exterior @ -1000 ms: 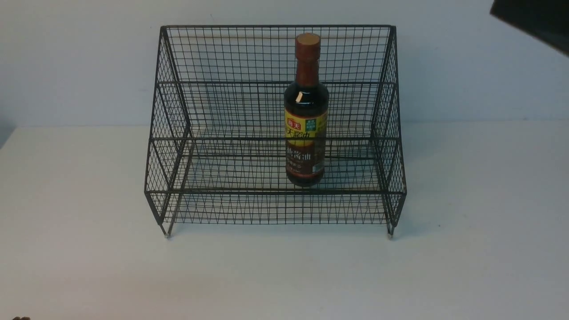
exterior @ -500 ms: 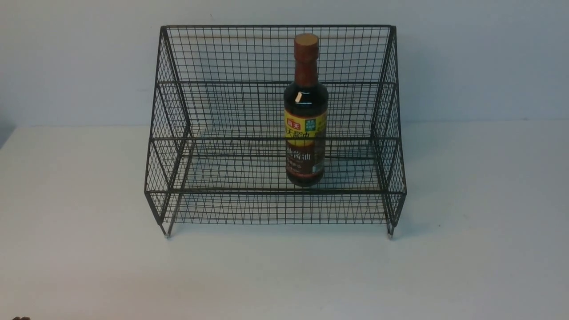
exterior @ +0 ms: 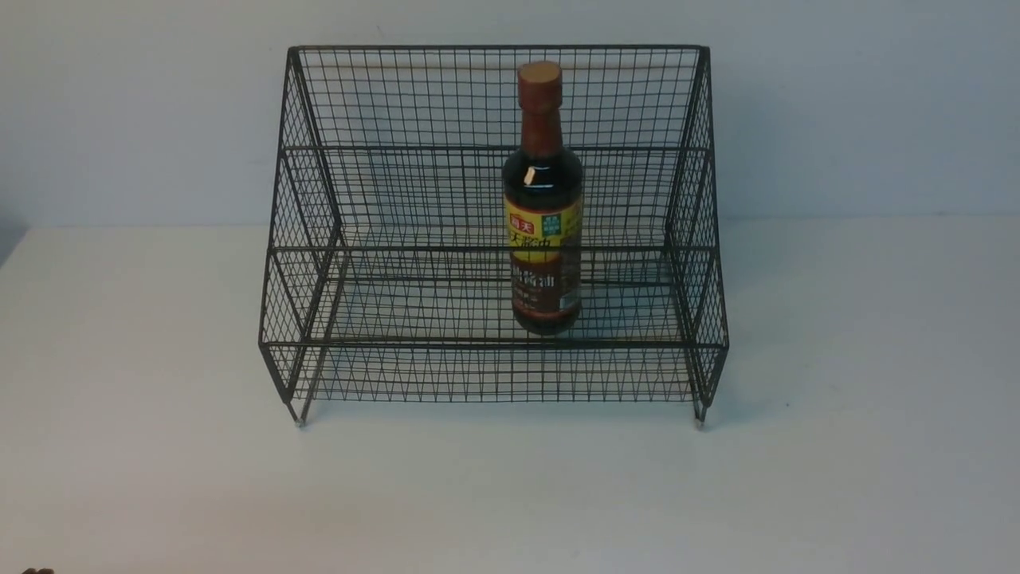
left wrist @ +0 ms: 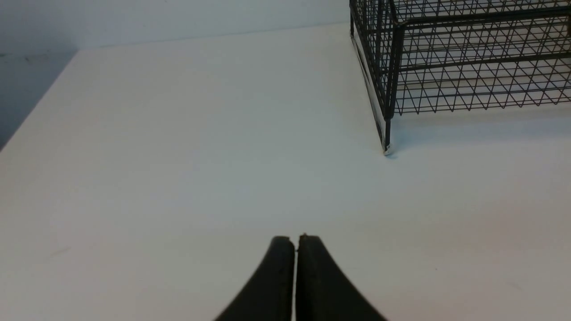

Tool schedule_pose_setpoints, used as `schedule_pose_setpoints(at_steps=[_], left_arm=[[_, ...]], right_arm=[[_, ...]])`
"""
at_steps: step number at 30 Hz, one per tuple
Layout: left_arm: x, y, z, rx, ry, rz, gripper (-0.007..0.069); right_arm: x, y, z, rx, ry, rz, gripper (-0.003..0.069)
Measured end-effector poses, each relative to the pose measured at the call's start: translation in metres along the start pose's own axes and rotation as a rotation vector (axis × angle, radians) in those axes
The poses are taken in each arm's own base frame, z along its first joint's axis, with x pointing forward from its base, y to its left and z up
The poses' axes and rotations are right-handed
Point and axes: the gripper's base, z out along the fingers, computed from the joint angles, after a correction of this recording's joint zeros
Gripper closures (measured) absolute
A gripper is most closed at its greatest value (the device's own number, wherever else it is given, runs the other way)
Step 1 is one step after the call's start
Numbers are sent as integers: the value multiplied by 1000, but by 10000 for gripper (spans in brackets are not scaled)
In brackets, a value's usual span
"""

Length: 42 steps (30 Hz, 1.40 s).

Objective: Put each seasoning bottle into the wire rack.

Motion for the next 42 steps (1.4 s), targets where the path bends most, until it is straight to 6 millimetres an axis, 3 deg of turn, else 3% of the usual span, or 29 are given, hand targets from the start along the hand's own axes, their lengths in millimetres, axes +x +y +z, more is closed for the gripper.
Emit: schedule_pose_setpoints(at_steps=[4, 8, 9, 12, 13, 17, 18, 19, 23, 26, 29, 42], left_arm=[[0, 0, 0, 0, 0, 0, 629], [0, 0, 0, 0, 0, 0, 629], [0, 0, 0, 0, 0, 0, 629], [0, 0, 0, 0, 0, 0, 629], [0, 0, 0, 0, 0, 0, 629], [0, 0, 0, 0, 0, 0, 629], [0, 0, 0, 0, 0, 0, 629], [0, 0, 0, 0, 0, 0, 629], [0, 0, 0, 0, 0, 0, 629], [0, 0, 0, 0, 0, 0, 629], [0, 0, 0, -1, 0, 0, 629], [0, 0, 0, -1, 0, 0, 629]], right_arm=[[15, -14, -10, 87, 18, 36, 673], [41, -30, -41, 233, 25, 73, 673], [43, -31, -43, 247, 26, 73, 673], [76, -32, -80, 369, 18, 55, 673], [80, -31, -84, 375, 15, 51, 673], [138, -19, -120, 469, 14, 1, 673], [138, -19, -120, 471, 14, -1, 673], [159, -14, -129, 480, 14, -27, 673], [224, -8, -139, 486, 72, -50, 673], [251, -7, -138, 476, 143, 1, 673], [261, -4, -138, 445, 221, 34, 673], [262, -4, -139, 455, 246, 53, 673]])
